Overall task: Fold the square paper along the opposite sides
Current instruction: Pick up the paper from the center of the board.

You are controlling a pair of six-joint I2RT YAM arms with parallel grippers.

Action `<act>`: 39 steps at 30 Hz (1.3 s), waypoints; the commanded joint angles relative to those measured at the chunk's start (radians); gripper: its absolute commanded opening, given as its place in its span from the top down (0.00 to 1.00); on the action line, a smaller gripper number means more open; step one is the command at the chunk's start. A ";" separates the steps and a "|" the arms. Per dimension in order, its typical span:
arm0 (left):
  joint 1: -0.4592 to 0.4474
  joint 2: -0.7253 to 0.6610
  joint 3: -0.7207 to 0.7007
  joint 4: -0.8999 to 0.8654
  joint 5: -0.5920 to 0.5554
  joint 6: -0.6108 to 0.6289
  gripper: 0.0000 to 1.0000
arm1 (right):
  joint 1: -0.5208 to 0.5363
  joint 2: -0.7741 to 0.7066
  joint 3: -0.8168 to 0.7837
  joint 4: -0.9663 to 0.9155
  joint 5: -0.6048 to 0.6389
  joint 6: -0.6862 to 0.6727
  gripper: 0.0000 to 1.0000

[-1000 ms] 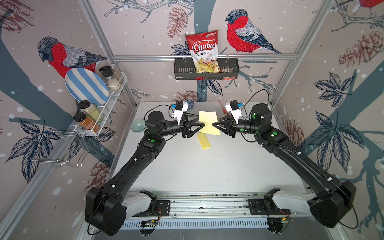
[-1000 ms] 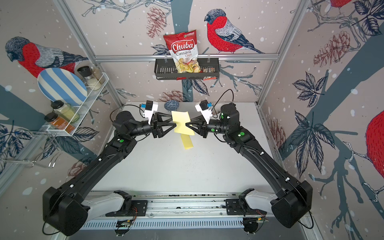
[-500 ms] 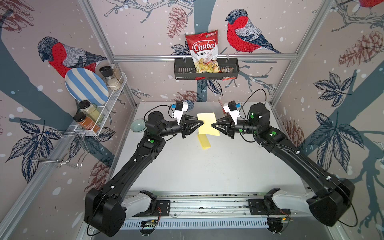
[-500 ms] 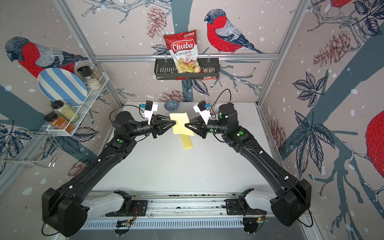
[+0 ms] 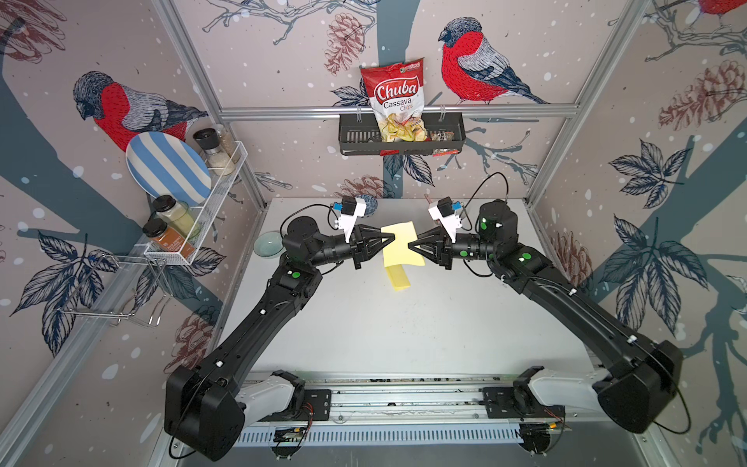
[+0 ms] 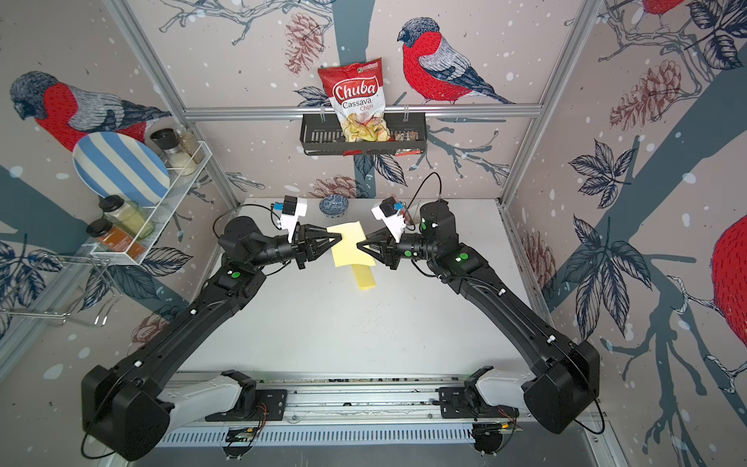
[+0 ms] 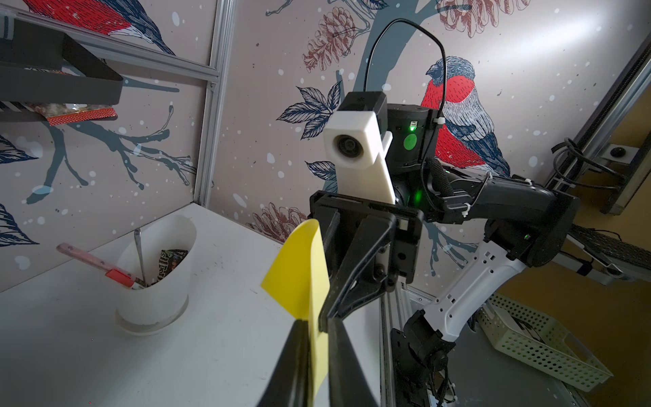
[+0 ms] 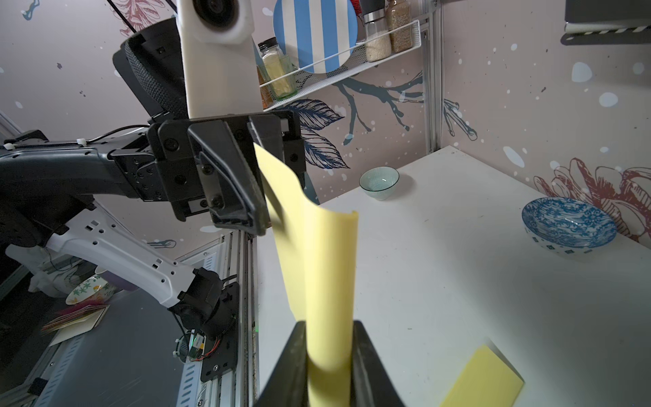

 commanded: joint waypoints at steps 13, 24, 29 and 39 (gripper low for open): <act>-0.002 -0.005 0.008 0.018 -0.007 0.021 0.79 | 0.002 -0.016 0.007 0.028 0.014 -0.002 0.76; -0.001 -0.009 0.008 0.020 -0.001 0.022 1.00 | 0.002 -0.017 0.006 0.031 0.014 0.002 0.76; -0.002 -0.010 0.008 0.021 -0.006 0.019 1.00 | 0.003 -0.021 0.003 0.035 0.027 0.004 0.53; -0.020 0.036 0.081 0.030 0.012 0.006 1.00 | -0.127 -0.126 -0.084 0.095 0.484 0.174 0.28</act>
